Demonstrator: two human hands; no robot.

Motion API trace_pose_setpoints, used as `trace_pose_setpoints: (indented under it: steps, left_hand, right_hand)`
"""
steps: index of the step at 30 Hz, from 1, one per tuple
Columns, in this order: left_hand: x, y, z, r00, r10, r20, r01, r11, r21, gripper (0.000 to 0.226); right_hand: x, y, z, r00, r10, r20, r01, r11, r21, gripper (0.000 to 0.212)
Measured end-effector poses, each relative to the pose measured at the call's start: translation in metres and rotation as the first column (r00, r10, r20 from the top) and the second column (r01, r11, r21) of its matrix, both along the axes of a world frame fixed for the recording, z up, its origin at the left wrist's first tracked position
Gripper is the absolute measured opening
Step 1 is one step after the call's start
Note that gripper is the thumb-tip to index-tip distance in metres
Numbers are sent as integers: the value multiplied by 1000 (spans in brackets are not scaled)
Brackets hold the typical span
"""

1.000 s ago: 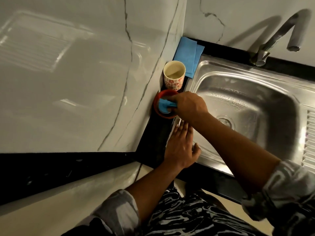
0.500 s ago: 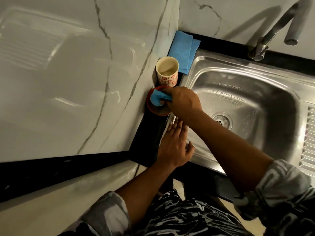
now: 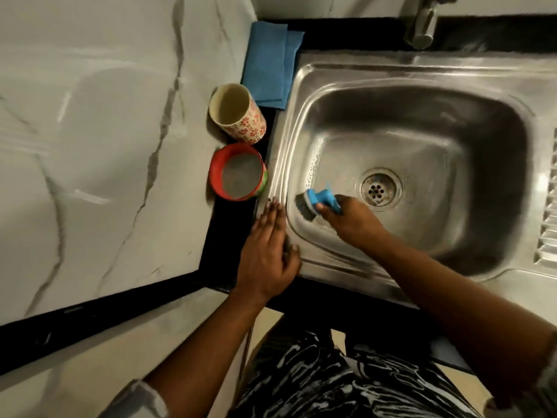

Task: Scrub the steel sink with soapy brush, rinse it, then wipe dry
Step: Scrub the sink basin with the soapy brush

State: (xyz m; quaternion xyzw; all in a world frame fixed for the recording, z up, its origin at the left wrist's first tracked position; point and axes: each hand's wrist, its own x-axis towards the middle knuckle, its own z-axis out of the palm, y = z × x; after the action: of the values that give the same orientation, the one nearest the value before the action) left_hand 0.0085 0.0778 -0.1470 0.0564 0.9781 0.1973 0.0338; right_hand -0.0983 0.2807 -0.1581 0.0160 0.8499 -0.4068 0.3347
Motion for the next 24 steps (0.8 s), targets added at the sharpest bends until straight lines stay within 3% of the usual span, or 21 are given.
trace_pose_setpoints:
  steps: [3, 6, 8, 10, 12, 14, 17, 19, 21, 24]
  left_hand:
    - [0, 2, 2, 1000, 11, 13, -11, 1000, 5, 82]
    - [-3, 4, 0, 999, -8, 38, 8, 1000, -19, 83]
    - [-3, 3, -1, 998, -31, 51, 33, 998, -44, 82]
    - [-4, 3, -3, 996, -44, 82, 49, 997, -60, 82]
    - [-6, 2, -4, 994, -44, 100, 51, 996, -72, 81]
    - [-8, 2, -3, 994, -51, 101, 58, 996, -72, 82]
    - [-6, 4, -1, 995, -54, 79, 59, 996, -59, 82]
    - [-6, 3, 0, 996, -51, 72, 55, 997, -49, 82]
    - [-6, 4, -1, 996, -50, 74, 53, 998, -35, 81]
    - [-7, 4, 0, 995, -43, 95, 47, 998, -36, 82]
  right_hand:
    - [7, -12, -13, 997, 63, 40, -64, 998, 13, 49]
    - [3, -30, -26, 1000, 9, 27, -8, 999, -32, 49]
    - [-27, -43, -32, 988, -154, 15, 155, 981, -114, 48]
    - [-72, -50, -35, 926, -373, 49, 375, 903, -211, 50]
    - [-99, -48, -44, 889, -448, 90, 455, 848, -272, 53]
    - [-82, -41, -39, 940, -337, 60, 340, 899, -276, 52]
    - [-10, -25, -24, 999, 2, 38, 3, 990, -143, 46]
    - [15, -25, -24, 997, 74, 19, -72, 992, -99, 46]
    - [-4, -34, -32, 999, -19, -41, 14, 993, -120, 49]
    - [-78, -49, -36, 938, -345, -27, 328, 911, -248, 50]
